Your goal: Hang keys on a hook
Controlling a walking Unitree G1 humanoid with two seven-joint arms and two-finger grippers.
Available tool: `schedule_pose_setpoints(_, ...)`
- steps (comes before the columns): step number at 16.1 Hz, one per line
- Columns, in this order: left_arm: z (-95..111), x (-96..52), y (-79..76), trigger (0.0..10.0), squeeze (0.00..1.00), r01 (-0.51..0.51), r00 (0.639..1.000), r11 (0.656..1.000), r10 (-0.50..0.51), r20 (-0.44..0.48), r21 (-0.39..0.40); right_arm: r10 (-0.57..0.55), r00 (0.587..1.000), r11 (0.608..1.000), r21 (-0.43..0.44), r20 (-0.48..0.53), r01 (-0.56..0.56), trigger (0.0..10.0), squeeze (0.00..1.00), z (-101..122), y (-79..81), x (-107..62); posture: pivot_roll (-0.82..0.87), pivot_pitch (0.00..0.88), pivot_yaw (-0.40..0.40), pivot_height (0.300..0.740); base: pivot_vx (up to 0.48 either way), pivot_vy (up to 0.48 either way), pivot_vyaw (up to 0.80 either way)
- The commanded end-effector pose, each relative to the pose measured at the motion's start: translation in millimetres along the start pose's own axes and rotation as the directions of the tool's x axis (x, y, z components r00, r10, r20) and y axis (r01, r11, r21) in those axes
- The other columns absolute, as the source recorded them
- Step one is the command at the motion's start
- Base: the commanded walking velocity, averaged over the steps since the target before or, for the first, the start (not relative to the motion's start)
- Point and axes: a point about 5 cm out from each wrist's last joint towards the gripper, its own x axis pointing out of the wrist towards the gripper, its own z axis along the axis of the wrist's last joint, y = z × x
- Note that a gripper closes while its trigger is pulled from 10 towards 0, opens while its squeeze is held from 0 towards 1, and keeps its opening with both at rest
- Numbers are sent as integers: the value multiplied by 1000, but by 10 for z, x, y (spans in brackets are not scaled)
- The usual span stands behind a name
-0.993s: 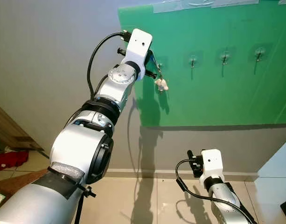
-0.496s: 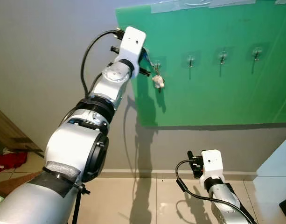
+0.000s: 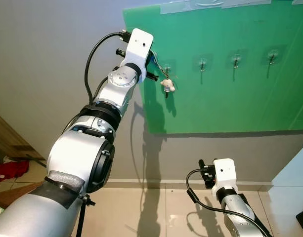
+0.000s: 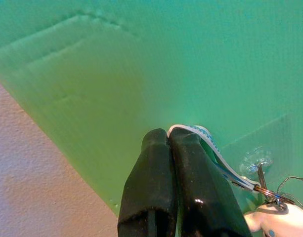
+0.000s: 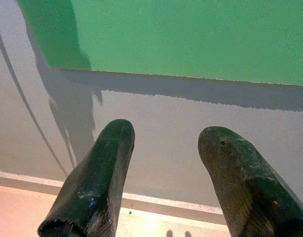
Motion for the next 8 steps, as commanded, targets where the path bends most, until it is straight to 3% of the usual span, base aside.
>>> schedule_pose_setpoints(1, -35, -24, 129, 0, 0, -41, 999, 999, 41, -13, 3, 13, 1000, 1000, 5, -3, -13, 10000, 0, -9, 41, 4, -118, 0, 161, 740, 0, 0, 0)
schedule_pose_setpoints(8, -35, -24, 129, 0, 0, -41, 999, 999, 41, -13, 3, 13, 1000, 1000, 5, -3, -13, 10000, 0, -9, 41, 4, -118, 0, 161, 740, 0, 0, 0)
